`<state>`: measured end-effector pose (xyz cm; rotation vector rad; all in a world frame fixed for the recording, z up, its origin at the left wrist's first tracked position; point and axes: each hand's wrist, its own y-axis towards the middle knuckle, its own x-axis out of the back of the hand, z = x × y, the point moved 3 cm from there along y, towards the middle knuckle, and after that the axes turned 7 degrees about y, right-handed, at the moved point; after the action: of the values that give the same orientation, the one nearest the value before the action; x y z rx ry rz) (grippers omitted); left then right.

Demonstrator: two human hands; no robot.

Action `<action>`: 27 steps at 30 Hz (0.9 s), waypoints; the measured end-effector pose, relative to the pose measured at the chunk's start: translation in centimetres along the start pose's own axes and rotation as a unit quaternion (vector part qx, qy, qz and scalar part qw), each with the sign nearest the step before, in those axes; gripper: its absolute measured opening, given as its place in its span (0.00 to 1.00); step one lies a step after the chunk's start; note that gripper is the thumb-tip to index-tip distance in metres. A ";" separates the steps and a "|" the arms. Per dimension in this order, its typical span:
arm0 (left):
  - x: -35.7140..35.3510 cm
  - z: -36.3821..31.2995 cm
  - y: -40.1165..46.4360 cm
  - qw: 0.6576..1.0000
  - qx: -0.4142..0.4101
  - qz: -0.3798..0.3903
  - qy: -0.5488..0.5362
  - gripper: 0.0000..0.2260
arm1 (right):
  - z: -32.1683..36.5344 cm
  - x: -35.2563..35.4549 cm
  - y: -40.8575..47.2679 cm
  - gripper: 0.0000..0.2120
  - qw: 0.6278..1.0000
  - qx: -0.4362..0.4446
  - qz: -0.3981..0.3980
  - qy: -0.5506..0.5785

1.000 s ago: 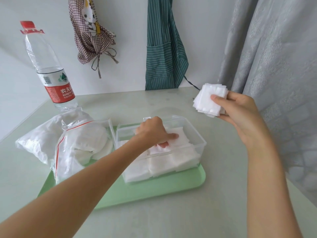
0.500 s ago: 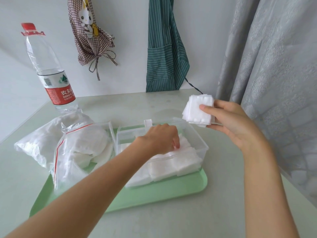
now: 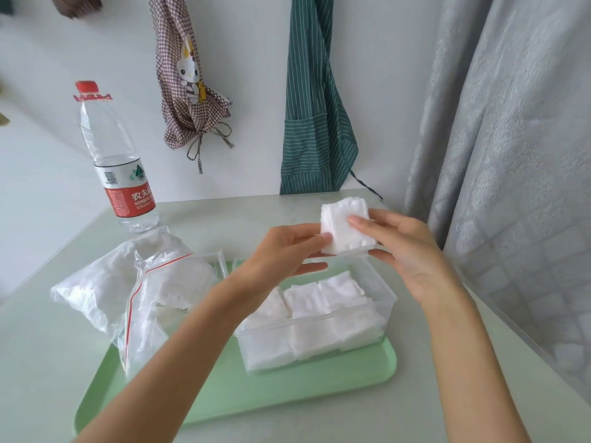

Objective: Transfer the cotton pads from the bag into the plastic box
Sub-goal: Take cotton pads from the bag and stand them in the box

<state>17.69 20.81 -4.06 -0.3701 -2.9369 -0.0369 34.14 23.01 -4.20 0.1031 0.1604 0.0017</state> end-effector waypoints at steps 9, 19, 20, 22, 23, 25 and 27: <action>1.8 0.9 -0.8 0.993 -0.039 -0.109 -0.021 0.07 | 0.2 -4.3 -1.4 0.15 0.963 0.168 0.001 -0.213; 4.6 1.4 -3.3 0.986 -0.041 -0.165 -0.001 0.04 | -0.5 -2.6 -1.0 0.07 0.989 0.003 0.125 -0.079; 5.2 1.9 -3.8 0.982 -0.045 -0.185 0.002 0.04 | -0.7 -2.4 -0.5 0.07 0.985 -0.015 0.134 -0.106; 6.3 2.6 -4.7 0.974 -0.056 -0.220 0.015 0.04 | -0.8 -2.1 0.4 0.08 0.961 -0.035 0.168 -0.217; 6.7 2.5 -4.9 0.971 -0.061 -0.231 0.027 0.05 | -0.8 -2.2 0.9 0.07 0.934 -0.028 0.199 -0.295; 7.6 2.9 -5.4 0.966 -0.066 -0.246 0.034 0.05 | -1.5 -3.4 1.3 0.08 0.862 -0.016 0.261 -0.434; 7.9 2.9 -5.3 0.965 -0.067 -0.253 0.029 0.05 | -2.4 -4.6 1.4 0.16 0.810 -0.018 0.290 -0.509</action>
<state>8.37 17.71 -5.46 0.3666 -2.8927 -0.3089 29.21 24.57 -5.64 0.1007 -0.9623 0.5587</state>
